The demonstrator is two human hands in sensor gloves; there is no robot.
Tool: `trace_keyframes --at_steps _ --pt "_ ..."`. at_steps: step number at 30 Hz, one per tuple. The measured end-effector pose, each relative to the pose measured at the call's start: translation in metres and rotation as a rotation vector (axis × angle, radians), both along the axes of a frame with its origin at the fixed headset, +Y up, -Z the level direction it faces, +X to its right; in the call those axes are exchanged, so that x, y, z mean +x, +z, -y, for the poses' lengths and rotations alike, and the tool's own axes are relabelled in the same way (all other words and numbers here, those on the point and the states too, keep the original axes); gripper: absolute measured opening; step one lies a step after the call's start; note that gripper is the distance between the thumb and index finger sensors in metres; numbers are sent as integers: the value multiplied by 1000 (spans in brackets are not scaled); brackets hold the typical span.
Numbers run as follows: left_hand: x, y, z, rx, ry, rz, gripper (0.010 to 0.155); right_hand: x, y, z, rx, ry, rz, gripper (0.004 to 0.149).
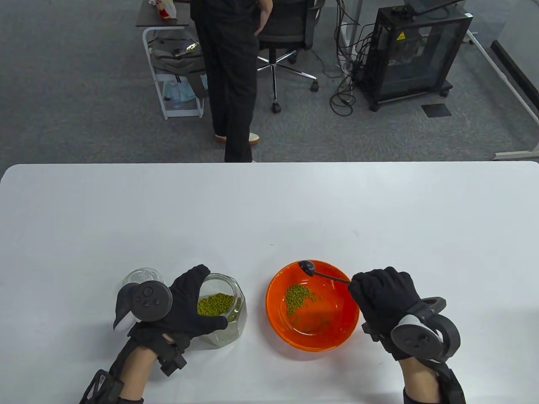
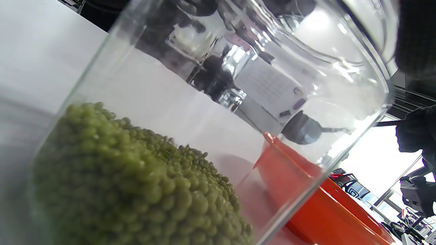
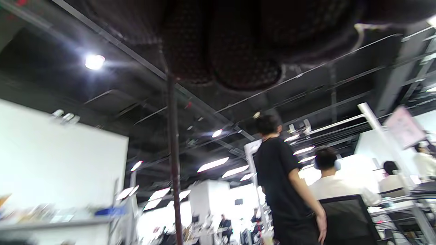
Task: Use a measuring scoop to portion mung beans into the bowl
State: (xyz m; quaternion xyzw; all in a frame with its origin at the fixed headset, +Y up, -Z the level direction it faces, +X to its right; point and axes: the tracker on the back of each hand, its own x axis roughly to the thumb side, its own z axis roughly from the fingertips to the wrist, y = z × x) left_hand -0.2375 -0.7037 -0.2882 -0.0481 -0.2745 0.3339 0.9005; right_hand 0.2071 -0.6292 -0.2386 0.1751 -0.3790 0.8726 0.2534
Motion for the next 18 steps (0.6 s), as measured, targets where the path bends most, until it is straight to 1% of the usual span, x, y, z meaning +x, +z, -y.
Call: trace_keyframes --at_steps 3,7,10,13,18 --pt "0 0 0 0 1 0 125 9 -1 0 -10 -153 60 42" --pt "0 0 0 1 0 0 125 17 -4 2 -70 -347 82 42" --pt "0 0 0 1 1 0 125 18 -9 2 -147 -503 40 42" --pt "0 0 0 0 4 0 126 11 -12 -6 -205 -594 -3 42" --pt "0 0 0 0 3 0 126 -14 -18 -25 -259 -650 -115 42"
